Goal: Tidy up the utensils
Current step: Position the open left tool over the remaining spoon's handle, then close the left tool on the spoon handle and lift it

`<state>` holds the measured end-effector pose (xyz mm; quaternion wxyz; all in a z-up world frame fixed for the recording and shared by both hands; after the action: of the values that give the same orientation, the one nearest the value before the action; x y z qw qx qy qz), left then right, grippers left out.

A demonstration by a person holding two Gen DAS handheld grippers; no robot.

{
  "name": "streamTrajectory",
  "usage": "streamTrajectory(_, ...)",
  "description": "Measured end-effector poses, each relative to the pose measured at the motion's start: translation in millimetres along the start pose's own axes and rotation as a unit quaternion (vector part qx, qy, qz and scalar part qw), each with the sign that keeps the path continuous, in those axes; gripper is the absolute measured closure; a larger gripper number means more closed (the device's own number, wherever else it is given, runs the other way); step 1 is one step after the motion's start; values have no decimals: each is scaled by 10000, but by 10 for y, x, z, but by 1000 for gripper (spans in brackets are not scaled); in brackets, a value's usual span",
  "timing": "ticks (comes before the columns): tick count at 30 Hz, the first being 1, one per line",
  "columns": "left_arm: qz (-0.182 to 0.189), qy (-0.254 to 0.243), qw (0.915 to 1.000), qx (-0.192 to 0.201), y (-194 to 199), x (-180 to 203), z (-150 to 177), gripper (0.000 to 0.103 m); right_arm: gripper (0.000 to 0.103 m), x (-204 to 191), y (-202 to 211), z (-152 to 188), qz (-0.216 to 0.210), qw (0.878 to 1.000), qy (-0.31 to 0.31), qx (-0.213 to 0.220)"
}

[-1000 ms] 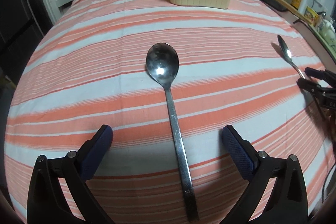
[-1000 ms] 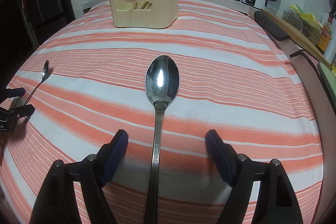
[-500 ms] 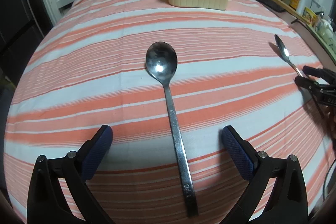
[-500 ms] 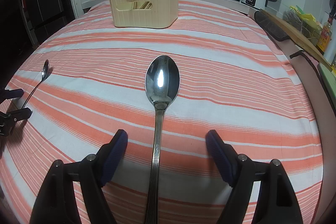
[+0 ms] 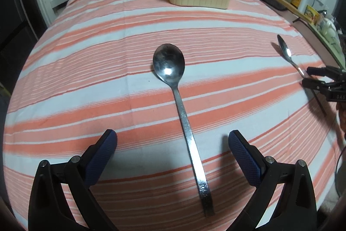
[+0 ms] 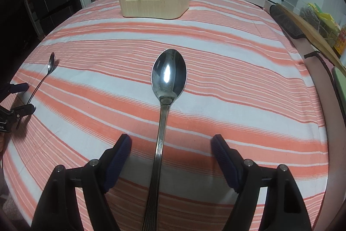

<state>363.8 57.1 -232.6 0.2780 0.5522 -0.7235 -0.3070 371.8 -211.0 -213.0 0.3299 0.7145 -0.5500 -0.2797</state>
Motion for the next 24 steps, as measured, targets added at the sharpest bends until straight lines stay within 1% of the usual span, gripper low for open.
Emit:
streamTrajectory(2,136,192,9997,-3,-23,-70,-81,1,24,-20,-48,-44,-60,10000,-9,24)
streamTrajectory(4,252,306,9992,-3,-55,-98,-175,1,24,-70,-119,-110,19,9999,131,65)
streamTrajectory(6,299,276,9992,-22,-102,-99,-270,1,23,-100,-196,-186,36,9997,211,124)
streamTrajectory(10,260,143,9995,-78,-236,-93,-432,1,23,-124,-312,-335,-3,9997,201,171)
streamTrajectory(12,326,133,9993,-117,-313,-70,-490,2,23,-143,-353,-390,-16,9996,229,177)
streamTrajectory(14,329,97,9992,-209,-405,-24,-524,11,23,-170,-385,-431,-20,9995,248,186)
streamTrajectory(15,253,15,9995,-184,-425,6,-535,11,23,-177,-398,-444,-14,9995,239,194)
streamTrajectory(19,74,-291,9994,-152,-487,122,-557,19,24,-150,-440,-471,64,9995,94,295)
streamTrajectory(20,21,-364,9993,-117,-490,139,-552,22,26,-144,-448,-481,83,9994,55,324)
streamTrajectory(21,11,-401,9992,-63,-483,152,-549,26,36,-143,-442,-487,111,9992,47,385)
streamTrajectory(22,19,-396,9992,-4,-458,144,-541,36,43,-138,-431,-487,151,9989,45,438)
streamTrajectory(23,16,-394,9992,55,-445,145,-543,48,57,-122,-424,-493,172,9987,24,481)
streamTrajectory(24,19,-400,9991,107,-433,136,-551,55,61,-103,-423,-496,140,9987,-23,497)
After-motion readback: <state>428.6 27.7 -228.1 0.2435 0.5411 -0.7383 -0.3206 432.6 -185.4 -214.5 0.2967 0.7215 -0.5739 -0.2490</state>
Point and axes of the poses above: each gripper's, at about its wrist camera, not at the fingertips, and y roughly against the way its jaws point, x to its right, z to its underside, the point moved 1 cm from there along -y, roughly the way its jaws point, and after that the axes turned 9 degrees about x, right-handed, at the moved point
